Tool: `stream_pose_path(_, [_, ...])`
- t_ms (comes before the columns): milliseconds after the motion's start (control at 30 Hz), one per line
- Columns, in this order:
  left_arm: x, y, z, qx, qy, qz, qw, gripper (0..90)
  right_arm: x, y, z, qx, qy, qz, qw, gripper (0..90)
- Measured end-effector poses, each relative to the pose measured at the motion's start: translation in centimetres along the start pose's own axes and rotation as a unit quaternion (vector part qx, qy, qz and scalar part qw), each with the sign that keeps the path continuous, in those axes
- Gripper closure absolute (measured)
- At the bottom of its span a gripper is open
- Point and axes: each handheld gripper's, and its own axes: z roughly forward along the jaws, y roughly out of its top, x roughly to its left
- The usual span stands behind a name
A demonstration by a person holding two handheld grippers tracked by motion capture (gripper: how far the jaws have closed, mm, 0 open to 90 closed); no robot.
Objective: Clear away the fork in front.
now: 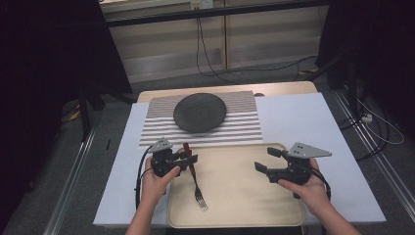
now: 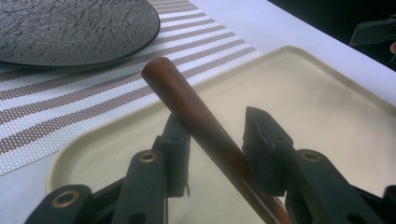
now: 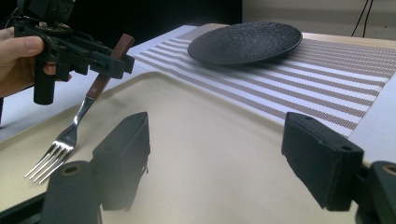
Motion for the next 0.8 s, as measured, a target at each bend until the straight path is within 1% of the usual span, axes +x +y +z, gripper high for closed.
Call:
stream_pose_path(100, [0.0,-0.1,0.2,0.003,-0.002,-0.001,1.0,60.9,-0.1,-0.3,0.0,0.005,-0.003,0.0,1.0,23.5])
stream_pose_path(167, [0.0,-0.2,0.3,0.008,-0.004,0.003,1.0,60.7,-0.1,-0.3,0.0,0.006,-0.005,0.002,1.0,23.5])
stream_pose_path(267, [0.1,-0.3,0.5,0.012,0.002,0.007,0.9999,59.5,-0.1,-0.4,0.0,0.005,-0.003,0.002,1.0,23.4])
stream_pose_path(433, [0.5,-0.7,0.5,0.016,0.003,0.004,0.9999,58.0,0.1,-0.3,0.0,0.006,-0.002,-0.006,1.0,23.1])
stream_pose_path(533, [0.5,-0.8,0.4,0.019,0.005,0.006,0.9998,57.4,0.2,-0.3,0.0,0.005,-0.002,-0.009,0.9999,23.0])
stream_pose_path(800, [1.1,-1.2,0.1,0.02,0.016,0.007,0.9996,55.1,0.0,-0.3,-0.1,0.006,-0.006,-0.008,0.9999,23.0])
